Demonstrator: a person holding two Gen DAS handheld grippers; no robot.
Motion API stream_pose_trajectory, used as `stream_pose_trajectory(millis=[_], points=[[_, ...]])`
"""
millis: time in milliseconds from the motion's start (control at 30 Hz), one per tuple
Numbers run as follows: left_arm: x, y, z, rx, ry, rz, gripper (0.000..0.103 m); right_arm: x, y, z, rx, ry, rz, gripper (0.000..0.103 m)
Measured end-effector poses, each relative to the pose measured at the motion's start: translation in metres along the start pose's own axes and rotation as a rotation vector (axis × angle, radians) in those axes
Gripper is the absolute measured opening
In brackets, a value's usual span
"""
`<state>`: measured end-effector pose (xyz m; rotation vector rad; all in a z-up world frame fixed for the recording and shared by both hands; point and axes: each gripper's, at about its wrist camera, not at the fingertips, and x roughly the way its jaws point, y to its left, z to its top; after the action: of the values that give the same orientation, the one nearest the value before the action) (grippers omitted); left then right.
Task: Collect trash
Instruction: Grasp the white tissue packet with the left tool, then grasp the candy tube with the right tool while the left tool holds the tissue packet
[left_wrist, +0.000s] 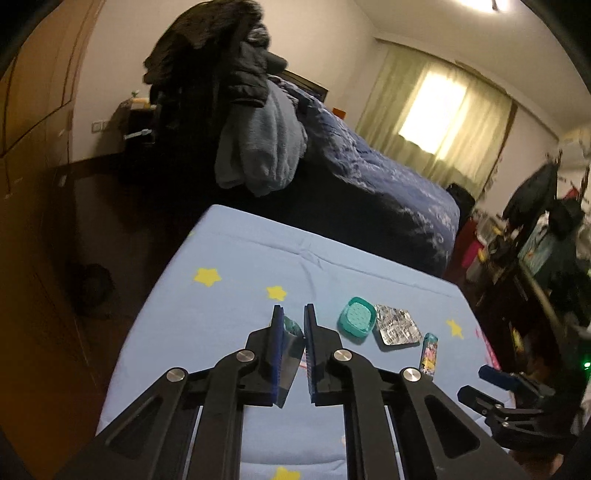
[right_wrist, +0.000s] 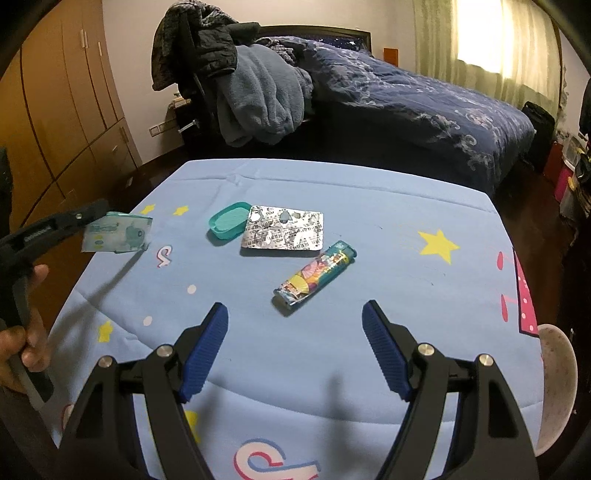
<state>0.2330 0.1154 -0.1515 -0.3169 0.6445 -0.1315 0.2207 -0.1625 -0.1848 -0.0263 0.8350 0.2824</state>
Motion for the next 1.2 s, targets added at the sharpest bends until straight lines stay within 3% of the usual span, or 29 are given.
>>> stream_pose_trajectory(millis=[233, 567, 800, 933, 1067, 1200], points=[[-0.018, 0.010, 0.000, -0.028, -0.047, -0.041, 0.009, 0.015, 0.001, 0.001, 0.002, 0.017, -0.024, 0.076], [-0.025, -0.018, -0.002, 0.047, -0.077, -0.067, 0.009, 0.056, 0.004, 0.008, 0.032, 0.085, -0.071, 0.076], [-0.020, -0.033, -0.001, 0.073, -0.076, -0.100, 0.009, 0.068, 0.000, 0.013, 0.067, 0.078, -0.099, 0.073], [-0.017, -0.042, -0.002, 0.089, -0.074, -0.104, 0.009, 0.071, 0.000, 0.017, 0.058, 0.071, -0.128, 0.058], [-0.016, -0.048, -0.003, 0.098, -0.072, -0.099, 0.009, 0.070, -0.004, 0.018, 0.051, 0.064, -0.126, 0.033], [-0.018, -0.054, -0.004, 0.106, -0.071, -0.086, 0.009, 0.064, -0.009, 0.013, 0.060, 0.062, -0.105, 0.027]])
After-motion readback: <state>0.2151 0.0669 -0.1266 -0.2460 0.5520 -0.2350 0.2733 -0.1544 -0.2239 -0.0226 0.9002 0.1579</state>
